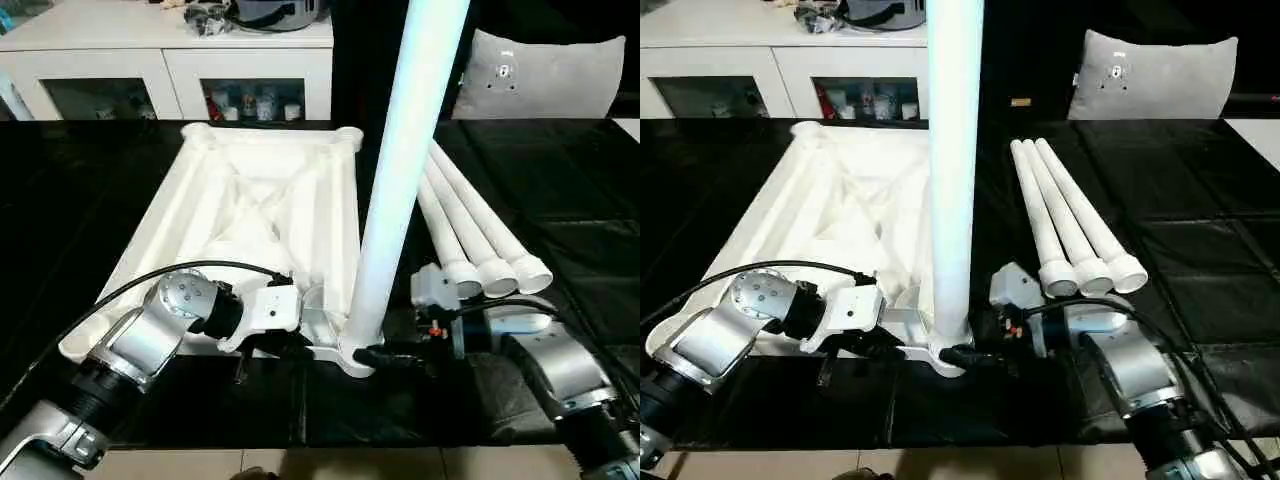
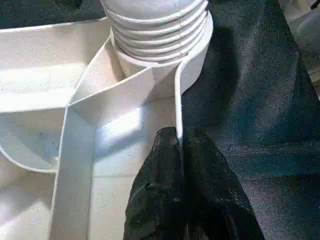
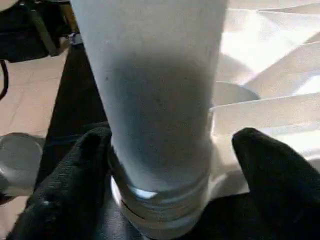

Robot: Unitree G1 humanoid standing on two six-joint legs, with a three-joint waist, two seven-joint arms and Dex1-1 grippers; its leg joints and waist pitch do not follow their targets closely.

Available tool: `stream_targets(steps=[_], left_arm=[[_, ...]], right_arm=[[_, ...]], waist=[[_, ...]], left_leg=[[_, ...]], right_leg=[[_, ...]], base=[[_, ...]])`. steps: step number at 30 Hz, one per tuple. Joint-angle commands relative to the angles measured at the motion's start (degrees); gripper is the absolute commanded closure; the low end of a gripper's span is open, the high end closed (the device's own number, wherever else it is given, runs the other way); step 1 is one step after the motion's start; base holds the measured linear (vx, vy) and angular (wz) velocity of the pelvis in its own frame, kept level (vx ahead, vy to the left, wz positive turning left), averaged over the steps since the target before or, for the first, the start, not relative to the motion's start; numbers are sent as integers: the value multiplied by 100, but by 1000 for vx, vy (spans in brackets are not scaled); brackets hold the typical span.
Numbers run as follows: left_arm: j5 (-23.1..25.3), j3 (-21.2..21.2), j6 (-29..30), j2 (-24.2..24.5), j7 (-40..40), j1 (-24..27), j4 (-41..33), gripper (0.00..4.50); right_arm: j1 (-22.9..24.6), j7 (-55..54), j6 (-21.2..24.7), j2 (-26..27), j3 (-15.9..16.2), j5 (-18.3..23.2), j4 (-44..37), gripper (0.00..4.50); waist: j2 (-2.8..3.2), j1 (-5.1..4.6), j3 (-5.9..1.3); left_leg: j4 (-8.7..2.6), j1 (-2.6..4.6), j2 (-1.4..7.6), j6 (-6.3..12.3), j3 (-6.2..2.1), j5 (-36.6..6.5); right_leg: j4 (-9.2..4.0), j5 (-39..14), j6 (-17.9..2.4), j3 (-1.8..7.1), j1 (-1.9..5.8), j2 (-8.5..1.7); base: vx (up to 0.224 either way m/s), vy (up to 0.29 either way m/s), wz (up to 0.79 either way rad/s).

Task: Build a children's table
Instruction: Rotate leg to tighten

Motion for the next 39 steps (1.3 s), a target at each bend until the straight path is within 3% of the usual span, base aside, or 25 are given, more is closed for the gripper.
stream_targets(steps=[1, 4, 5, 7, 10, 15, 18, 20, 23, 24, 25, 26, 29, 33, 39], left_arm=[[192, -253, -104, 70, -246, 26, 31, 450], [197, -251, -206, 77, -286, 1, 118, 450], [200, -252, -251, 74, -295, -24, 172, 450], [203, -247, -310, 73, -293, -60, 251, 450], [211, -223, -349, 71, -279, -63, 305, 450], [185, -162, -271, 81, -226, 14, 279, 450], [74, 24, 83, 47, 28, 166, 80, 450], [-93, 285, 634, -123, 459, 320, -210, 450], [-130, 443, 1137, -311, 863, 411, -476, 450], [-127, 451, 1165, -324, 892, 416, -492, 450], [-14, 600, 1820, -732, 1576, 476, -797, 450], [-14, 600, 1820, -732, 1576, 476, -797, 450], [100, 718, 2472, -1241, 2225, 459, -1009, 450], [275, 873, 3286, -2129, 3233, 236, -1010, 450], [380, 831, 3384, -2451, 3559, 125, -1016, 450]], right_arm=[[-145, 68, 18, -14, 13, -9, 36, 79], [-186, 179, 87, -14, 44, 33, 50, 100], [-207, 230, 92, -20, 57, 47, 74, 114], [-227, 282, 85, -23, 75, 60, 111, 128], [-214, 328, 129, -9, 86, 84, 123, 165], [-114, 314, 328, 47, 62, 191, 39, 178], [84, 62, 653, 256, -35, 419, -165, 180], [228, -514, 817, 627, -152, 476, -252, 181], [306, -1074, 882, 988, -160, 387, -257, 182], [310, -1113, 880, 1011, -158, 373, -254, 182], [314, -1991, 876, 1562, -139, 66, -62, 182], [314, -1991, 876, 1562, -139, 66, -62, 182], [258, -2674, 950, 2030, -174, -154, 141, 183], [4, -3721, 1021, 2645, -390, -303, 617, 183], [-87, -4062, 863, 2829, -540, -459, 831, 183]], waist=[[-53, -3, -371], [-50, -2, -371], [-112, -11, -371], [-71, 7, -371], [-73, 5, -370], [-71, 5, -374], [-68, 12, -375], [-62, -13, -361], [-56, -59, -321], [-59, -105, -296], [-40, -148, -292], [-53, -215, -273], [-62, -277, -282], [-62, -307, -281], [-43, -257, -333]], left_leg=[[-356, 141, 382, 412, -138, -928], [-355, 143, 381, 416, -135, -936], [-353, 139, 378, 425, -125, -928], [-349, 142, 378, 429, -128, -876], [-353, 145, 384, 394, -132, -945], [-356, 144, 382, 366, -132, -953], [-356, 147, 386, 365, -129, -931], [-382, 153, 401, 328, -133, -1025], [-414, 164, 367, 152, -154, -1404], [-435, 176, 371, 33, -160, -1595], [-448, 180, 377, -82, -175, -1751], [-463, 158, 362, -161, -184, -1859], [-444, 194, 342, -222, -205, -2026], [-425, 195, 338, -162, -185, -1903], [-411, 128, 331, 49, -174, -1468]], right_leg=[[-408, -151, -1483, 251, 177, -498], [-409, -200, -1478, 248, 174, -497], [-416, -220, -1472, 249, 178, -489], [-407, -238, -1464, 249, 167, -495], [-408, -291, -1466, 247, 167, -496], [-403, -272, -1473, 247, 170, -490], [-394, -221, -1477, 254, 169, -493], [-394, -323, -1511, 250, 145, -495], [-458, -1036, -1419, 254, 131, -495], [-481, -1361, -1359, 262, 108, -491], [-487, -1614, -1288, 276, 109, -510], [-510, -1820, -1228, 270, 94, -504], [-569, -2153, -1070, 281, 64, -511], [-593, -1966, -1117, 297, 39, -497], [-554, -1149, -1115, 290, 102, -473]], base=[[0, 0, 0], [0, 0, 0], [0, 0, 0], [0, 0, 0], [0, 0, 0], [0, 0, 0], [0, 0, 0], [0, 0, 0], [0, 0, 0], [0, 0, 0], [0, 0, 0], [0, 0, 0], [0, 0, 0], [0, 0, 0], [0, 0, 0]])
